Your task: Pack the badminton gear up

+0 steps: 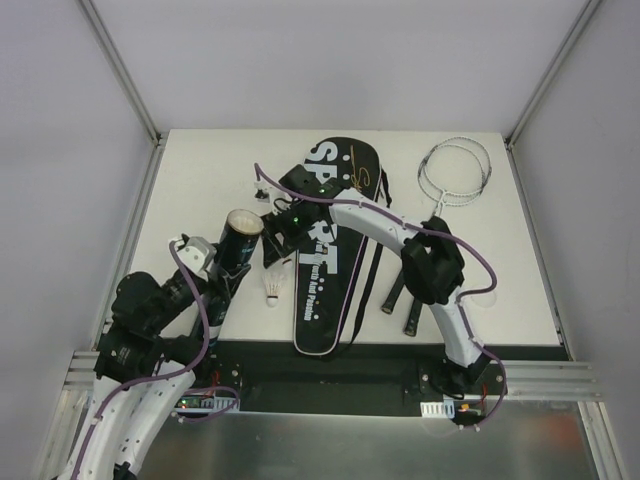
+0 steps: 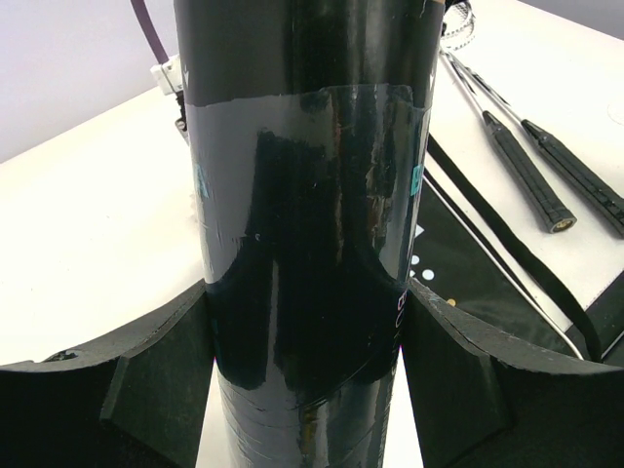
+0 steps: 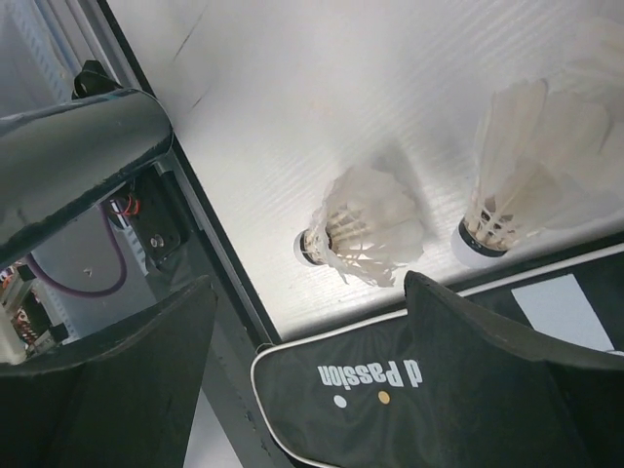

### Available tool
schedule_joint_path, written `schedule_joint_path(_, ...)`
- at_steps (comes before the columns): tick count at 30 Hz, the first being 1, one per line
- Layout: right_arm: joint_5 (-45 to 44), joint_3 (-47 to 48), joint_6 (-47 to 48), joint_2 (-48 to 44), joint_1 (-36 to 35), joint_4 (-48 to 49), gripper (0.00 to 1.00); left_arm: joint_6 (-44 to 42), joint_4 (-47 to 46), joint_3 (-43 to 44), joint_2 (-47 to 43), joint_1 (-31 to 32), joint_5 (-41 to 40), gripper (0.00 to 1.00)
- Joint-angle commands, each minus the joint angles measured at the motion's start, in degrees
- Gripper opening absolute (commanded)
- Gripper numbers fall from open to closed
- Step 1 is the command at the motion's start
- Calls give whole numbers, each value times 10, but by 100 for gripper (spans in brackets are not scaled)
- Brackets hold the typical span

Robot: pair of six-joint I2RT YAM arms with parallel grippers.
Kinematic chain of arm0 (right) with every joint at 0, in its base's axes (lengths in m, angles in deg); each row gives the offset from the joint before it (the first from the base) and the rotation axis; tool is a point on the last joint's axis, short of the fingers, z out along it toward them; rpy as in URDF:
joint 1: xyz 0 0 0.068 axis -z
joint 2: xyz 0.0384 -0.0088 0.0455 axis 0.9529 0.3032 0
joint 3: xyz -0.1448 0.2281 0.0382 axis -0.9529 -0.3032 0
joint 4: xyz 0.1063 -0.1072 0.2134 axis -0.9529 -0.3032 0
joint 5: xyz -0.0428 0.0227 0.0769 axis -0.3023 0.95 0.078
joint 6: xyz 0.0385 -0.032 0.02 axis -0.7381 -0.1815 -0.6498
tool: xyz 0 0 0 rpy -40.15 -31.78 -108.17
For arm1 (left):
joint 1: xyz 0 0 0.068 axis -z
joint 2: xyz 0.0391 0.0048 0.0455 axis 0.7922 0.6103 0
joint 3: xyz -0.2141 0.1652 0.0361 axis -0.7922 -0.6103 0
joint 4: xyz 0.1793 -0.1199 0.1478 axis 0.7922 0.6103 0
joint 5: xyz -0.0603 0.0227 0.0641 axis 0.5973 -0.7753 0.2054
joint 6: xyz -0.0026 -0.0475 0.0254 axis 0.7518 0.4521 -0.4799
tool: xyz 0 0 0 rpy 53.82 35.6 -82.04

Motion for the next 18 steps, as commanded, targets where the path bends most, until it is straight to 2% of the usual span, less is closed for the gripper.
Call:
schedule_joint_path(1,38,32,-4,17,-3,2,80,-10,14,21,-5,-1,10,0)
schedule_joint_path(6,41,43,8,52,-10,-8,77,-18,14,30,15,-1,19,0)
schedule_joint_path(12,60,20,8,55,-24,3,67,-29,14,28,24,-1,12,0)
schedule_joint_path(15,65,23,-3,64,-25,10,57,-34,14,26,27,-1,10,0)
schedule_joint_path(16,70,28,-8,67,-25,10,49,-35,13,27,32,-1,10,0)
schedule_joint_path(18,74,35,-20,69,-24,10,40,-42,14,28,39,-1,11,0)
